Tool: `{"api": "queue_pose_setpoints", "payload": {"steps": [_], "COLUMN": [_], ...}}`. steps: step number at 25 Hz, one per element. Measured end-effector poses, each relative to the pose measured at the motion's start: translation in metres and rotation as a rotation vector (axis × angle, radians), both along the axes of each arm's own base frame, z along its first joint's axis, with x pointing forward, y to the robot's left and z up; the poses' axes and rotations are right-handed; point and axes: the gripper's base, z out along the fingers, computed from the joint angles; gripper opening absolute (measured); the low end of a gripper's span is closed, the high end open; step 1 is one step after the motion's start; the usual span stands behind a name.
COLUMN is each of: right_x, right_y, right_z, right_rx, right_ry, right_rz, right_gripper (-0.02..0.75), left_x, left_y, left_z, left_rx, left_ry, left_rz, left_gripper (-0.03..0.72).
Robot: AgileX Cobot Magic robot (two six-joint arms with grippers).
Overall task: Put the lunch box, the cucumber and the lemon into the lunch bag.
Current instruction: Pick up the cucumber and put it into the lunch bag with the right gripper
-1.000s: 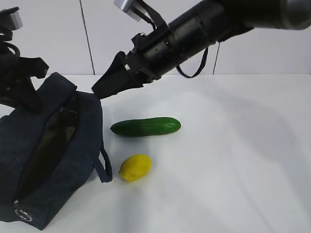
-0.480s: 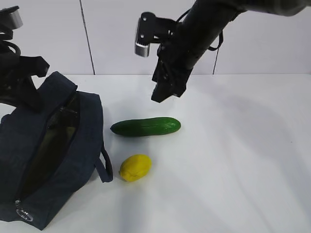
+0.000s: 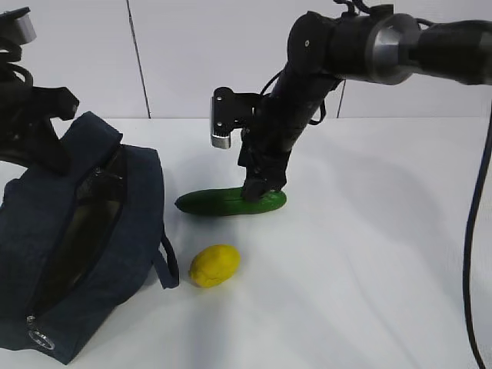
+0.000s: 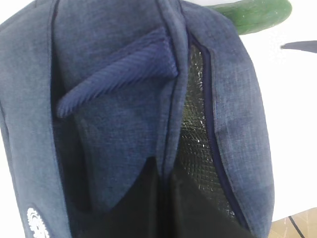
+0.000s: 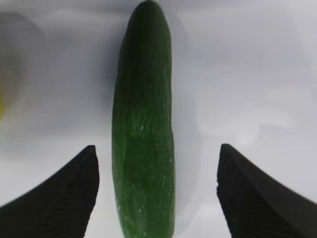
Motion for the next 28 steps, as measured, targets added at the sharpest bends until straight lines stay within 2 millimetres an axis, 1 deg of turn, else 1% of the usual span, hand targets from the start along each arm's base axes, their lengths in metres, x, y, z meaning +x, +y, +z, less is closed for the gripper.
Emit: {"api": "queue_pose_setpoints", "payload": {"steps": [3,6,10,14,20,28], "right_x": [0.009,0.012,0.013,0.010,0.010,0.011], "right_y": [0.004,0.012,0.024,0.032,0.034,0.034], "right_z": [-0.003,-0.005,-0.015,-0.031,-0.035,-0.053], "right_rx": [0.011,0.023,0.035,0.030,0.017,-0.008], "right_ry": [-0.028,-0.039,-0.030,0.002,0.001,0.027], "right_rz": [-0.005,0.003,0.018,0.031,0.041,0.046], "right_gripper": [0.563,0.568,0.568,0.568,0.568,0.568], "left_x": [0.000,0.001,0.002,0.002,0.002,0.002], "left_y": [0.000,0.000,0.000,0.000,0.000,0.000], "left_z": [0.000,0.000,0.001,0.001,0.001,0.001], "left_rx": [0.000,-0.001,-0.004,-0.004,-0.004,-0.005], "left_ry": [0.000,-0.006,-0.017,-0.019,-0.019,-0.021], "left_rz": [0.000,0.002,0.005,0.006,0.006,0.006], "left_gripper": [-0.007,-0.007,-0.007,-0.007,-0.007,-0.007]}}
